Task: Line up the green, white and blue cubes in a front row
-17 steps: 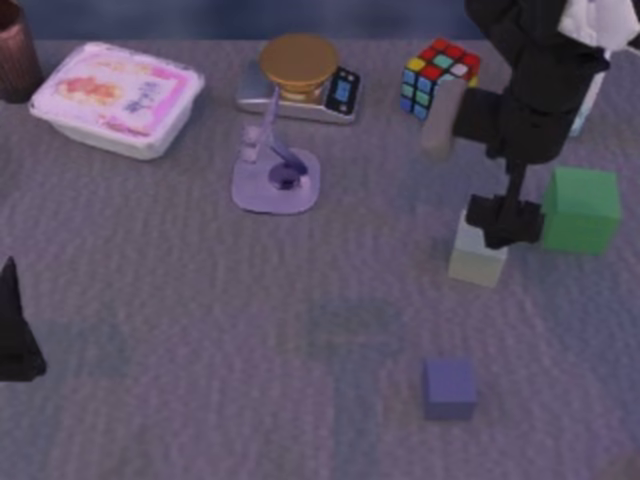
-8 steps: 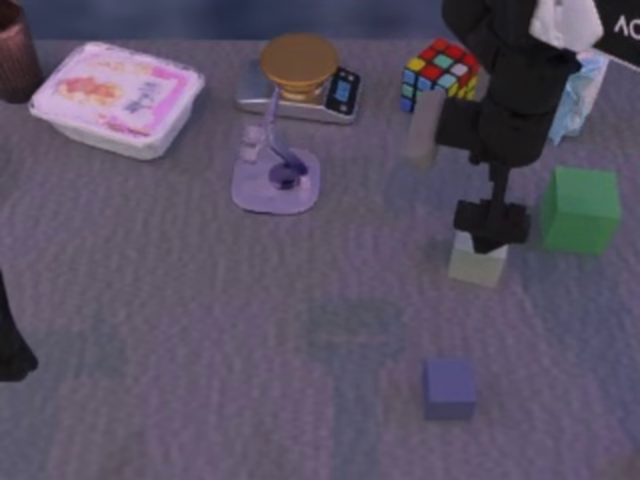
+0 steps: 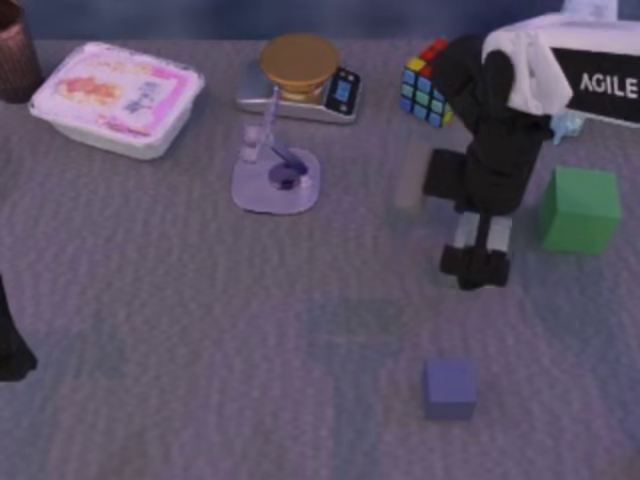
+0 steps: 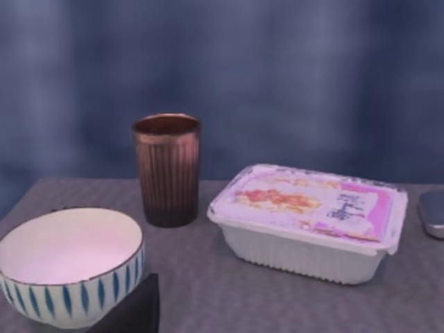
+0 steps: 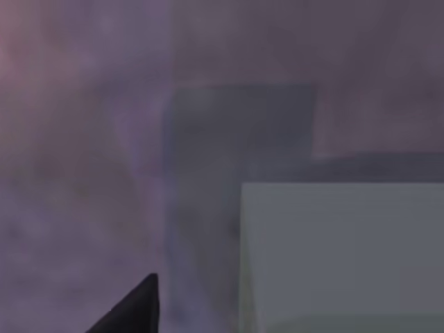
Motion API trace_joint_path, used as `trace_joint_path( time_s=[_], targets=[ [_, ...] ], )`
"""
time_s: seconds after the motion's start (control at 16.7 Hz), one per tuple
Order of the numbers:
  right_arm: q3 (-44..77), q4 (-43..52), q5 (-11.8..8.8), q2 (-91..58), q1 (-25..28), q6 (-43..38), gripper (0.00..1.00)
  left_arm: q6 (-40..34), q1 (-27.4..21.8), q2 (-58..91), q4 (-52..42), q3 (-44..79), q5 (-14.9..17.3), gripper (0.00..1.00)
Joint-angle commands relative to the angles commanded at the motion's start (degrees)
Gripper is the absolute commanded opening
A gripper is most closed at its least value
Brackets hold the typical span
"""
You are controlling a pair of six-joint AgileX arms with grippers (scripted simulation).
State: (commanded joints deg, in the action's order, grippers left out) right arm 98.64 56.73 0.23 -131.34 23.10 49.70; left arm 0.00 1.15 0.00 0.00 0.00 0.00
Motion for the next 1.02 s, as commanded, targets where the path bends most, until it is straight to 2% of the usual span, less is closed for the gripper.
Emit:
trace_joint_path(
  time_s=[0.36, 1.02],
  targets=[
    [-2.4, -3.0, 0.0, -1.2, 0.1, 0.0, 1.0, 0.0, 0.0, 0.0, 0.0, 0.0, 0.0, 1.0],
    [-2.4, -3.0, 0.0, -1.2, 0.1, 0.0, 0.17, 0.0, 0.0, 0.0, 0.0, 0.0, 0.0, 1.0]
  ],
)
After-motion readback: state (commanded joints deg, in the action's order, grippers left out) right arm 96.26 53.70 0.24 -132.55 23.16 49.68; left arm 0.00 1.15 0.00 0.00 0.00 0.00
